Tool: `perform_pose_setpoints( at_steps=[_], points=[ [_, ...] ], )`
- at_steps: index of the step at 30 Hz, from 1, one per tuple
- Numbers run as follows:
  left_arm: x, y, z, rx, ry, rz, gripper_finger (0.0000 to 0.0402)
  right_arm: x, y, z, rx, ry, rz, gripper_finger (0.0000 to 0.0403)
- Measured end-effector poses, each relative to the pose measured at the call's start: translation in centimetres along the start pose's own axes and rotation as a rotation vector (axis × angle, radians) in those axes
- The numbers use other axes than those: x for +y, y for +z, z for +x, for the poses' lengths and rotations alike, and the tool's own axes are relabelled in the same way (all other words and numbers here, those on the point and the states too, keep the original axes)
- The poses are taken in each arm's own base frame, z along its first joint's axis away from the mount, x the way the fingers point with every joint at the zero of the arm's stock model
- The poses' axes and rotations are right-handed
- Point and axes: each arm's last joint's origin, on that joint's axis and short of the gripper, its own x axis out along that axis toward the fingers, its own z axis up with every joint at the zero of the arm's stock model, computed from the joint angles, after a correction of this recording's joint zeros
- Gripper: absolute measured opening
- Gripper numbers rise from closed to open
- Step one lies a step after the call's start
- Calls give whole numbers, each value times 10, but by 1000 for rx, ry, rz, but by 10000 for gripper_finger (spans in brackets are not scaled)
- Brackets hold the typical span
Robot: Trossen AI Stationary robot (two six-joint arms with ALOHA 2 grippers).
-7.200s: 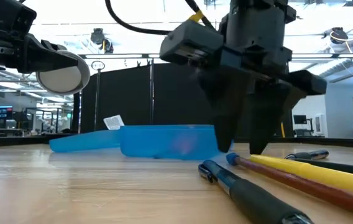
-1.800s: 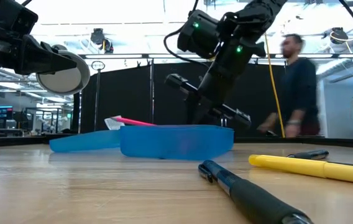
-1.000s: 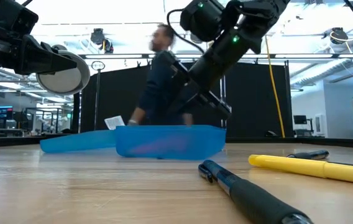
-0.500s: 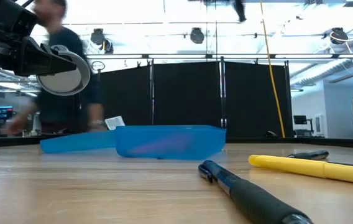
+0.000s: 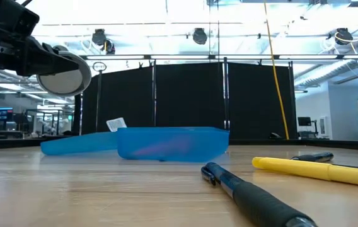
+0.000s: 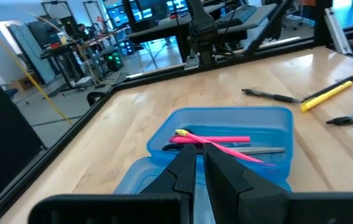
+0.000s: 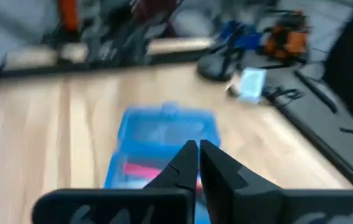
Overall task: Pick & place school supplies into a supply box
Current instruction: Put the bottom left black pen into the blue supply box
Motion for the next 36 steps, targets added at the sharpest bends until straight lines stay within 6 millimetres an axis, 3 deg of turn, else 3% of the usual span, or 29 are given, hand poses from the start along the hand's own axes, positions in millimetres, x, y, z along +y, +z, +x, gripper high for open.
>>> perform_pose_setpoints(
  at_steps=[4, 9, 12, 17, 23, 30, 33, 36],
  points=[
    [0, 0, 0, 1, 7, -3, 37, 12, -41, 5, 54, 123, -170, 2],
    [1, 2, 0, -17, 10, -33, 37, 18, -94, 6, -16, 209, -276, 1],
    [1, 3, 0, -28, 11, -80, 37, 8, -123, 6, -48, 224, -321, 1],
    [2, 4, 0, -36, 43, -166, 37, -20, -154, 0, -216, 223, -342, 1],
    [6, 5, -1, -45, 183, -272, 37, -51, -180, -10, -414, 246, -327, 0],
    [6, 10, -1, -68, 204, -366, 31, -61, -180, -11, -437, 197, -350, 0],
    [3, 32, 1, -89, 184, -373, 8, -62, -183, -9, -402, 197, -386, 0],
    [-3, 72, 7, -90, 205, -351, 6, -62, -189, -7, -354, 204, -402, 0]
  ],
)
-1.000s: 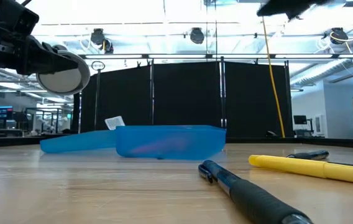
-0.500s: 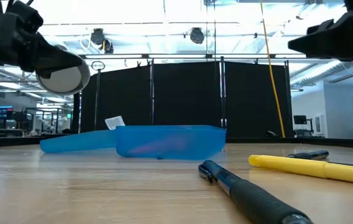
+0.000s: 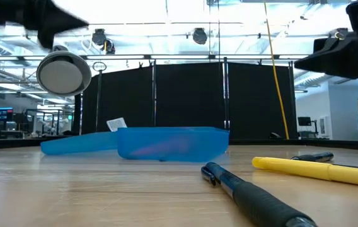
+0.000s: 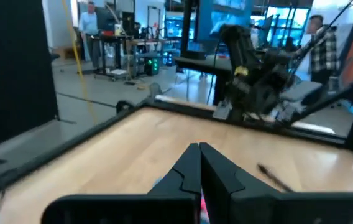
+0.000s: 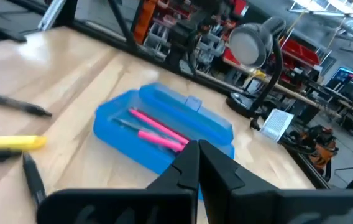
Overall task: Pick & place school supplies into a supply box
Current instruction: Put the bottom left black pen into the blue supply box
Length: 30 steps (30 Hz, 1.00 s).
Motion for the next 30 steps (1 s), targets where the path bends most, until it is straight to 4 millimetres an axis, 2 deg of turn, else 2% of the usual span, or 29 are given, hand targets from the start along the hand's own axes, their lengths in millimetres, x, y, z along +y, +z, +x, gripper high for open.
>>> perform_pose_setpoints(
  at_steps=[4, 9, 12, 16, 19, 23, 26, 30],
  points=[
    [-39, 53, 15, 69, 100, 62, 3, 0, -1, 0, 12, 4, -14, 0],
    [-99, 113, 41, 123, 210, 3, 3, 3, -3, 0, 7, 90, -27, 0],
    [-136, 137, 61, 162, 226, -47, 3, 5, -3, 0, -3, 137, -30, 0],
    [-179, 154, 88, 259, 211, -111, 2, 8, -3, -1, -28, 230, -40, 0],
    [-204, 154, 108, 378, 194, -187, 2, 11, -2, -2, -72, 354, -56, 0],
    [-227, 134, 133, 536, 260, -280, 2, 15, -3, -4, -91, 489, -54, 0],
    [-237, 109, 149, 680, 349, -342, 1, 17, -5, -4, -68, 529, -12, 0],
    [-240, 61, 173, 888, 513, -435, 1, 19, -5, -6, -55, 547, 33, 0]
  ],
)
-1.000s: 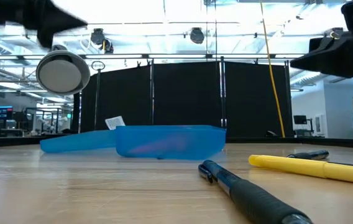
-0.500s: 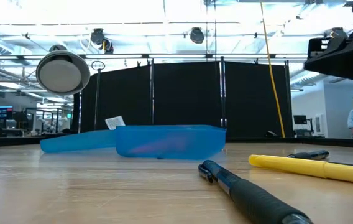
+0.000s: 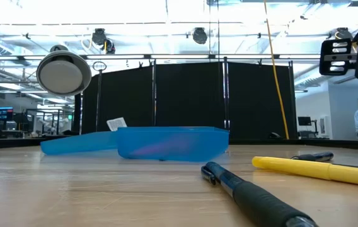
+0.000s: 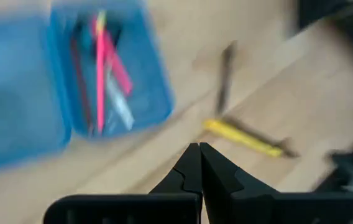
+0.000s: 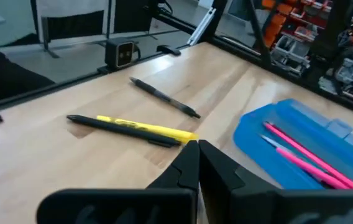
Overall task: Pick & place school supplies into a supply box
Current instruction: Put the bottom left black pen into the blue supply box
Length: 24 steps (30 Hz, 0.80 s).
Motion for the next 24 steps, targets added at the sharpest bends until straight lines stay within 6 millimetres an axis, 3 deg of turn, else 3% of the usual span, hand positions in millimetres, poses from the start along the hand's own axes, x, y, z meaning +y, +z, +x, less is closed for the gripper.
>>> perform_pose_setpoints(
  at_steps=[7, 12, 17, 24],
  points=[
    [-7, -9, 76, 305, 170, -105, 1, 1, 0, 0, -3, 4, 37, 0],
    [-16, -1, 111, 365, 123, -174, 1, 1, 0, 0, -1, 3, 32, 0],
    [-25, 10, 119, 317, 27, -218, 27, 1, 0, 0, -1, 3, -5, 0],
    [-36, 5, 121, 328, -60, -264, 119, 1, 0, 0, -1, 3, -31, 0]
  ],
)
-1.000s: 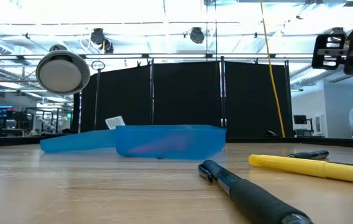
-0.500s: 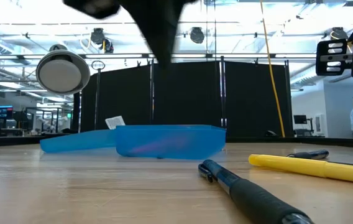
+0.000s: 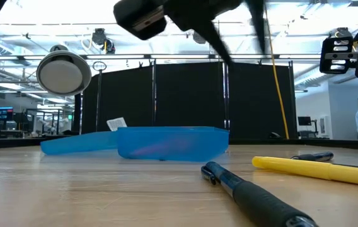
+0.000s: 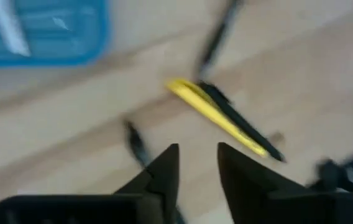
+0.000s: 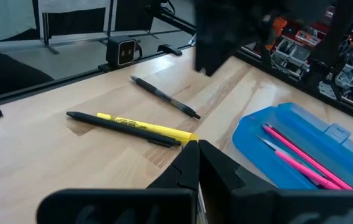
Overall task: Pick & place school supplies into a supply box
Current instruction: Put the bottom left black pen into the blue supply box
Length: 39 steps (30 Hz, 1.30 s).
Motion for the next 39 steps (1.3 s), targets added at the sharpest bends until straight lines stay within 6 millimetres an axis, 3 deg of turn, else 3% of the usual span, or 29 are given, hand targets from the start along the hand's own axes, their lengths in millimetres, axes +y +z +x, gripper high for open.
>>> perform_pose_setpoints(
  at_steps=[6, 12, 17, 24, 30, 34, 39],
  points=[
    [-6, -19, 9, 20, -63, -28, 163, 0, 0, 0, -1, 0, 0, 0],
    [-1, -43, 15, -7, -42, -50, 147, 0, 1, 0, -9, -3, 24, 0],
    [7, -45, 16, -82, 27, -54, 126, -1, 2, 0, -16, -5, 28, 0],
    [2, -42, 17, -138, -21, 61, 122, -1, 2, 0, -23, -7, 30, 0],
    [-24, -47, 12, -153, -267, 297, 122, -1, 2, 0, -23, -6, 30, 0],
    [-24, -38, 13, -228, -263, 141, 122, -1, 2, 0, -23, -6, 33, 0],
    [-17, -47, 18, -66, -211, 48, 121, 0, 2, 0, -18, -3, 33, 0]
  ],
)
